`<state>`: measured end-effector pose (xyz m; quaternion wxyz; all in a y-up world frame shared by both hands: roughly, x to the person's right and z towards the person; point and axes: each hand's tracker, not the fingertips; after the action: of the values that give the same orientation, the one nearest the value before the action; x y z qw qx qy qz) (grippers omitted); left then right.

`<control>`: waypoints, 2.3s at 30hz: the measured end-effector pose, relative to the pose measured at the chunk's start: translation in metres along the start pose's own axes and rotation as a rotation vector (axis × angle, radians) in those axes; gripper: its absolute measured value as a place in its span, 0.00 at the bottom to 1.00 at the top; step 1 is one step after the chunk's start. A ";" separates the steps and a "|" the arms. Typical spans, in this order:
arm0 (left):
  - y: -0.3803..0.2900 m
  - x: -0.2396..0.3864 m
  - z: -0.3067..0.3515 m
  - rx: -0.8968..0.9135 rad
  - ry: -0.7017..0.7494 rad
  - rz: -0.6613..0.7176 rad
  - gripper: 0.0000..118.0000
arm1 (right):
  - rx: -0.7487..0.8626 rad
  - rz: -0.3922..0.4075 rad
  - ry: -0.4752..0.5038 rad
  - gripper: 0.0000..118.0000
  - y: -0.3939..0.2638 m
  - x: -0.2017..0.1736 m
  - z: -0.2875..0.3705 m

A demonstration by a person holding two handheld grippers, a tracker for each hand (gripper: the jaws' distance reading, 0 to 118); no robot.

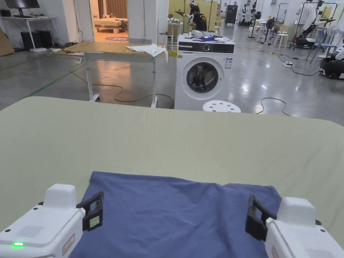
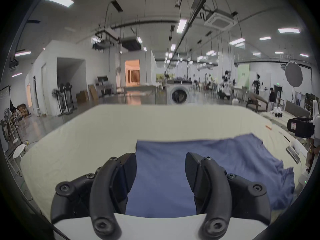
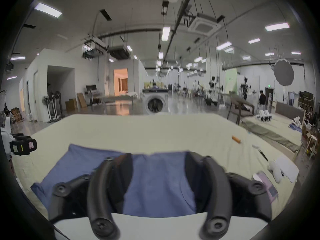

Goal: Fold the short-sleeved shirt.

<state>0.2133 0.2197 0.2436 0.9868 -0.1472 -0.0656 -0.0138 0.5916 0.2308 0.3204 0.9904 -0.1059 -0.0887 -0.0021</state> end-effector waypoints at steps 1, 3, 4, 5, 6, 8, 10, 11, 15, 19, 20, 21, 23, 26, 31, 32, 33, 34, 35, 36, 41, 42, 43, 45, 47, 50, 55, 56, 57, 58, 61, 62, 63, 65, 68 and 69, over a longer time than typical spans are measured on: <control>0.004 0.006 0.001 0.035 -0.001 0.007 0.49 | 0.029 0.012 0.002 0.47 0.003 -0.006 -0.002; 0.009 0.013 0.002 0.078 0.003 0.013 0.32 | 0.057 0.031 0.005 0.12 0.005 -0.017 -0.007; 0.010 0.016 0.001 0.084 0.008 0.014 0.20 | 0.058 0.036 0.010 0.05 0.005 -0.021 -0.009; 0.011 0.019 0.000 0.082 0.020 0.014 0.09 | 0.067 0.033 0.018 0.05 0.005 -0.023 -0.011; 0.011 0.019 -0.002 0.084 0.022 0.015 0.00 | 0.071 0.027 0.030 0.03 0.005 -0.025 -0.012; 0.010 0.015 -0.006 0.083 0.026 0.034 0.00 | 0.062 0.022 0.055 0.02 0.004 -0.029 -0.018; 0.009 0.008 -0.020 0.034 -0.007 0.061 0.00 | 0.046 0.029 0.071 0.01 0.002 -0.030 -0.023; 0.008 0.002 -0.029 0.008 0.007 0.067 0.00 | 0.038 0.034 0.077 0.01 -0.001 -0.031 -0.026; 0.013 -0.029 -0.086 -0.139 0.019 0.076 0.00 | -0.013 0.039 0.085 0.01 -0.010 -0.025 -0.041; 0.023 -0.065 -0.167 -0.275 -0.005 0.135 0.00 | -0.073 0.050 0.073 0.01 -0.019 -0.013 -0.055; 0.026 -0.073 -0.188 -0.327 -0.002 0.149 0.00 | -0.087 0.053 0.065 0.01 -0.022 -0.009 -0.059; 0.029 -0.080 -0.209 -0.380 -0.016 0.157 0.00 | -0.108 0.060 0.059 0.01 -0.025 -0.005 -0.063; 0.031 -0.087 -0.245 -0.453 -0.025 0.142 0.01 | -0.139 0.060 0.048 0.01 -0.031 0.002 -0.069; 0.030 -0.093 -0.289 -0.540 -0.022 0.109 0.26 | -0.183 0.064 0.026 0.01 -0.042 0.011 -0.077; 0.017 -0.092 -0.339 -0.607 0.014 0.068 0.71 | -0.242 0.077 -0.009 0.01 -0.057 0.023 -0.084; 0.012 -0.090 -0.347 -0.630 0.020 0.034 0.71 | -0.252 0.077 -0.014 0.01 -0.060 0.025 -0.086; 0.006 -0.088 -0.351 -0.660 0.028 0.016 0.70 | -0.261 0.076 -0.020 0.01 -0.062 0.028 -0.087; 0.000 -0.086 -0.356 -0.701 0.032 0.000 0.70 | -0.272 0.074 -0.025 0.01 -0.064 0.030 -0.089; -0.007 -0.084 -0.360 -0.736 0.028 -0.008 0.70 | -0.279 0.073 -0.027 0.01 -0.065 0.033 -0.089; -0.010 -0.082 -0.361 -0.708 0.026 -0.001 0.71 | -0.288 0.072 -0.030 0.01 -0.067 0.035 -0.091; -0.007 -0.067 -0.347 -0.672 0.032 -0.045 0.53 | -0.329 0.048 -0.048 0.01 -0.059 0.055 -0.111; -0.006 -0.063 -0.344 -0.662 0.014 -0.071 0.41 | -0.339 0.038 -0.053 0.02 -0.054 0.061 -0.119; -0.006 -0.060 -0.341 -0.655 -0.008 -0.079 0.30 | -0.354 0.020 -0.060 0.05 -0.047 0.070 -0.130; -0.005 -0.055 -0.338 -0.658 -0.056 -0.092 0.04 | -0.382 0.012 -0.070 0.29 -0.034 0.086 -0.155; -0.004 -0.053 -0.334 -0.663 -0.068 -0.096 0.02 | -0.444 -0.009 -0.072 0.52 -0.024 0.104 -0.186; 0.002 -0.051 -0.318 -0.643 -0.061 -0.078 0.01 | -0.503 -0.023 -0.070 0.55 -0.011 0.130 -0.241; 0.016 -0.054 -0.285 -0.561 -0.055 -0.029 0.01 | -0.678 0.061 -0.013 0.59 -0.019 0.148 -0.320; 0.019 -0.054 -0.279 -0.555 -0.058 -0.026 0.01 | -0.711 0.032 -0.007 0.59 -0.024 0.150 -0.329; 0.023 -0.055 -0.275 -0.549 -0.061 -0.020 0.01 | -0.761 0.020 -0.005 0.59 -0.030 0.150 -0.339; 0.026 -0.055 -0.270 -0.538 -0.063 -0.016 0.01 | -0.807 0.020 0.009 0.59 -0.035 0.150 -0.346; 0.034 -0.054 -0.257 -0.516 -0.059 -0.018 0.01 | -0.824 0.038 0.016 0.56 -0.049 0.146 -0.349; 0.036 -0.054 -0.253 -0.505 -0.057 -0.023 0.01 | -0.808 0.034 0.009 0.55 -0.046 0.146 -0.346; 0.038 -0.053 -0.248 -0.494 -0.059 -0.032 0.01 | -0.808 0.025 0.013 0.46 -0.045 0.144 -0.344; 0.041 -0.052 -0.245 -0.476 -0.052 -0.045 0.01 | -0.785 0.036 0.032 0.16 -0.044 0.140 -0.339; 0.047 -0.050 -0.234 -0.445 -0.041 -0.039 0.00 | -0.743 0.140 0.028 0.02 -0.038 0.130 -0.328; 0.051 -0.052 -0.233 -0.439 -0.040 -0.034 0.00 | -0.699 0.132 0.018 0.02 -0.033 0.131 -0.320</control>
<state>0.1938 0.2004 0.0012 0.9292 -0.3576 -0.0831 -0.0416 0.7759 0.1335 0.0423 0.8930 -0.4440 -0.0666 0.0306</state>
